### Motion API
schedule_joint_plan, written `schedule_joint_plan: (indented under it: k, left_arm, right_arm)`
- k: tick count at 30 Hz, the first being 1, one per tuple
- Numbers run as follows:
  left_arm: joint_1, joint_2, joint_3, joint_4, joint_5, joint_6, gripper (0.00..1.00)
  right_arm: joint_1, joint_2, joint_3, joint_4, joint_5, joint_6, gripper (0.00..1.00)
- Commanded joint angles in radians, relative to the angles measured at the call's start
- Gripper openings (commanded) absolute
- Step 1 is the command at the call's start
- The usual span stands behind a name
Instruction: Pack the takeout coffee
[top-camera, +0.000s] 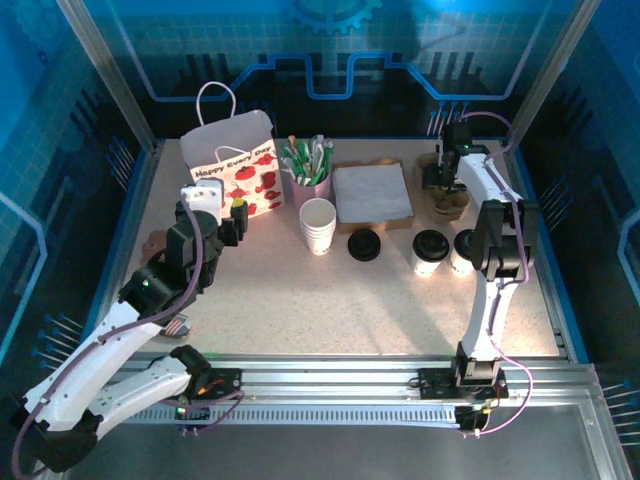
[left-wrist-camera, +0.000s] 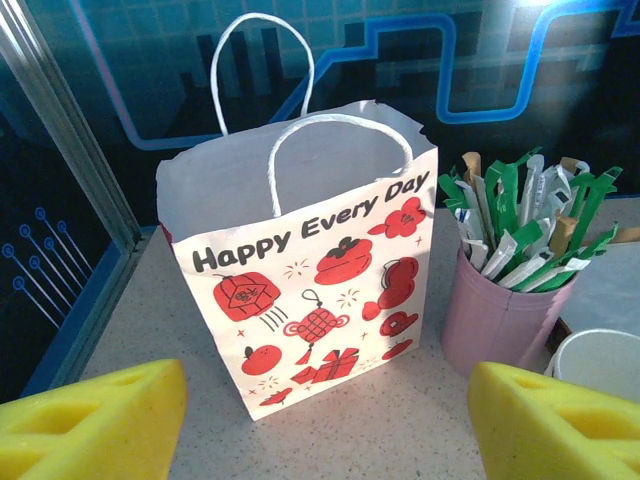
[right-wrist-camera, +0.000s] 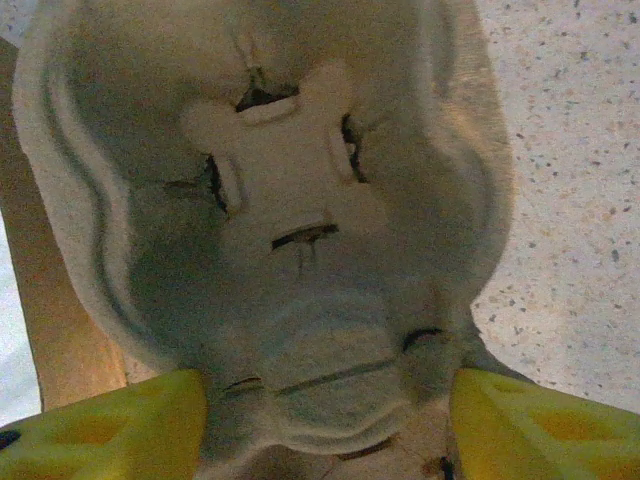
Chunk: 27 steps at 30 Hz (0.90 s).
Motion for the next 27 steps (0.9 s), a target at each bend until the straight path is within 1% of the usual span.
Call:
schedule_joint_plan:
  k: [1,3,11,13,21,25,27]
  left_arm:
    - [0.013,-0.003,-0.012,0.018,0.004,0.001,0.75]
    - [0.019,0.000,-0.011,0.017,0.009,-0.002,0.75]
    - [0.032,0.006,-0.008,0.015,0.020,-0.008,0.75]
    - [0.033,0.006,-0.008,0.013,0.020,-0.010,0.75]
    - [0.035,0.005,-0.008,0.013,0.023,-0.010,0.75]
    - [0.036,0.004,-0.007,0.012,0.024,-0.010,0.75]
    - [0.037,0.002,-0.006,0.013,0.025,-0.011,0.75]
  right_arm:
    - [-0.017,0.029,0.040,-0.002,-0.014,-0.035,0.62]
    - [-0.017,0.034,0.055,-0.013,-0.008,-0.039,0.60]
    - [-0.019,0.045,0.087,-0.038,0.027,-0.045,0.58]
    - [-0.020,0.057,0.104,-0.056,0.023,-0.043,0.55]
    - [-0.023,0.065,0.115,-0.074,0.010,-0.034,0.53]
    - [-0.024,0.075,0.114,-0.090,0.005,-0.027,0.56]
    - [-0.024,0.077,0.111,-0.090,0.004,-0.026,0.56]
